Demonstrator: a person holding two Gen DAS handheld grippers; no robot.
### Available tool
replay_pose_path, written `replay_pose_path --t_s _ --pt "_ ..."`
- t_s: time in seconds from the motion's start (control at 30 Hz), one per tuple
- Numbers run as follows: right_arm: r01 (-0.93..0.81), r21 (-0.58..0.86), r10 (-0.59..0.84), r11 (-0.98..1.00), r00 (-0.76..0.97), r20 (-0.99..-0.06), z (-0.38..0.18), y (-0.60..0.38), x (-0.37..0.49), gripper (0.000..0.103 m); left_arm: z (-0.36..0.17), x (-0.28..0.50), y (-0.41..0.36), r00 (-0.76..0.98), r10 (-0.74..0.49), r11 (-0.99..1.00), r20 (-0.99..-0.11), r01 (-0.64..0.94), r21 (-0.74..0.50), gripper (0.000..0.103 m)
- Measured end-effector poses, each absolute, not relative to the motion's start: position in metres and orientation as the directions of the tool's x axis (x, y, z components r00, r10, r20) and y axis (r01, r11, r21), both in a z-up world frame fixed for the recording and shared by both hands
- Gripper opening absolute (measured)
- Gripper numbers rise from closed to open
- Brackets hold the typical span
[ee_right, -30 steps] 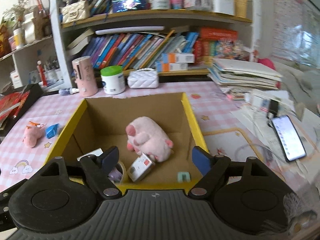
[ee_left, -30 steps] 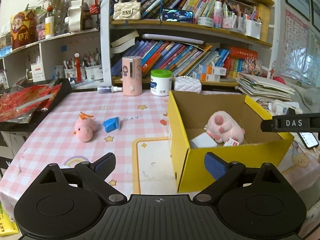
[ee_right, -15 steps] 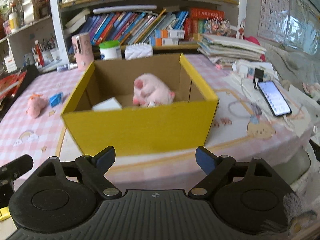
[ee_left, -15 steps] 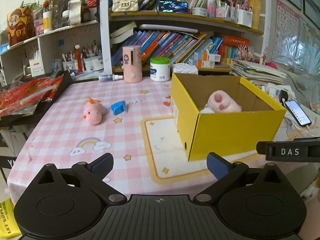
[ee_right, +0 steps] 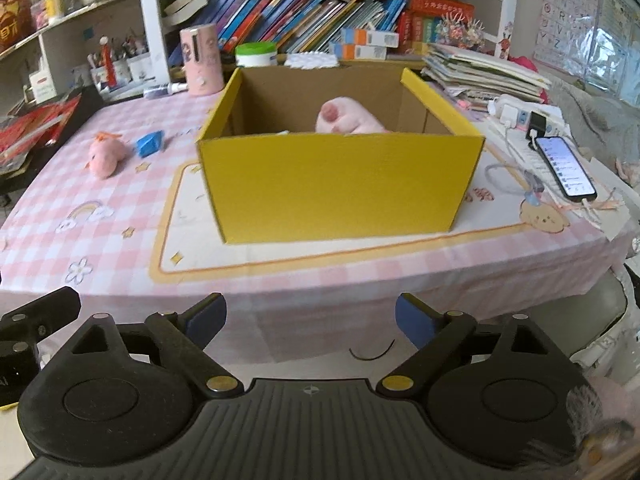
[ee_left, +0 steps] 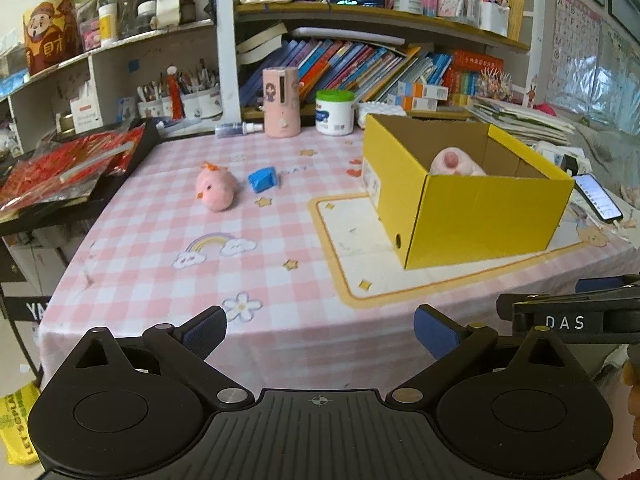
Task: Organize objects
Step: 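Withdraw both open tools from the box back over the table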
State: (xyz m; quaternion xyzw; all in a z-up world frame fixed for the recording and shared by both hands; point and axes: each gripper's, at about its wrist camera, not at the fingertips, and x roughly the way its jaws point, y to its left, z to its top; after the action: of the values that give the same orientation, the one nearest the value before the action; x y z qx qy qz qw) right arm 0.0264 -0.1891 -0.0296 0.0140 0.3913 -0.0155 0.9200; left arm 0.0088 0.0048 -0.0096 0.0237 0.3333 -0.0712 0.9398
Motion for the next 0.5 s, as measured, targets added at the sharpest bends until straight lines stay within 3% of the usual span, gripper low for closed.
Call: replay_pose_path --t_s 0.5 --pt "-0.065 0.017 0.056 0.998 0.667 -0.743 -0.037 -0.142 0.014 0.094 -0.014 -0.014 0.043 0.758 -0.05 0.997 -0.65 0.073 0.009 0.101"
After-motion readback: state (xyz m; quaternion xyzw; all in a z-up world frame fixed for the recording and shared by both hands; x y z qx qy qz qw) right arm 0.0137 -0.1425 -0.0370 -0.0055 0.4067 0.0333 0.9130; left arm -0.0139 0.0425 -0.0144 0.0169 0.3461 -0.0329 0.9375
